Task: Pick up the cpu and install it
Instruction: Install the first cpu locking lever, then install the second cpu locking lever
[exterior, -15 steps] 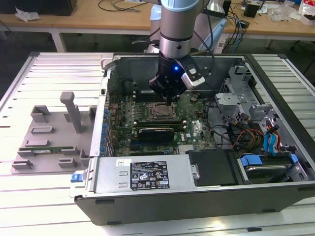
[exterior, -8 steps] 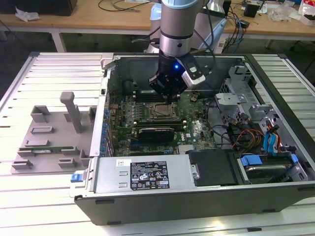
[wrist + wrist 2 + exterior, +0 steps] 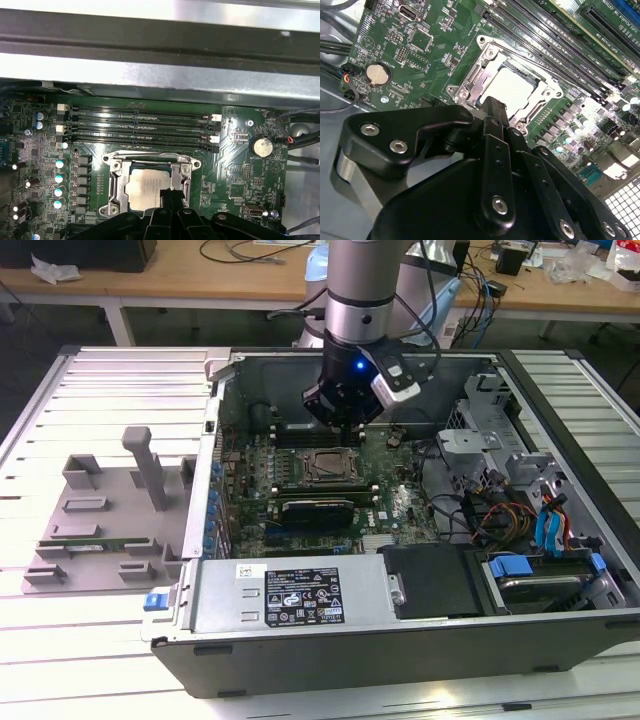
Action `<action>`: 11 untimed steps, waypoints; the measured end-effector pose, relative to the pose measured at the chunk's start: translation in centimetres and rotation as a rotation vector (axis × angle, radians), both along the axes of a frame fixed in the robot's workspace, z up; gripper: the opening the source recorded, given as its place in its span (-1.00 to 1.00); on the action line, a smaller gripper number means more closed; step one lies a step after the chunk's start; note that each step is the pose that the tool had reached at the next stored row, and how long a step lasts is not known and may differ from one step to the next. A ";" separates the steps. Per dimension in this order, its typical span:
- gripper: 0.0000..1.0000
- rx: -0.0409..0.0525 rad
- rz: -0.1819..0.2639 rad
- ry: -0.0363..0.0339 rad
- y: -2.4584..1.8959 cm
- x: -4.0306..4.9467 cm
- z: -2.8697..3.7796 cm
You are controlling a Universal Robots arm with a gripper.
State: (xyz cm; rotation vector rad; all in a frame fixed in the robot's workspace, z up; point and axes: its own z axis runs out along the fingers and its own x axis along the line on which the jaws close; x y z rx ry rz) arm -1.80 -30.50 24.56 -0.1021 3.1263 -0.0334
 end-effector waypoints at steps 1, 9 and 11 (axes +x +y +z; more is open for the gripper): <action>-0.79 0.0000 0.000 0.0000 0.00 0.00 0.03; -0.79 0.0000 0.000 0.0000 0.00 0.00 0.06; -0.79 -0.0001 0.000 0.0001 -0.22 0.00 0.07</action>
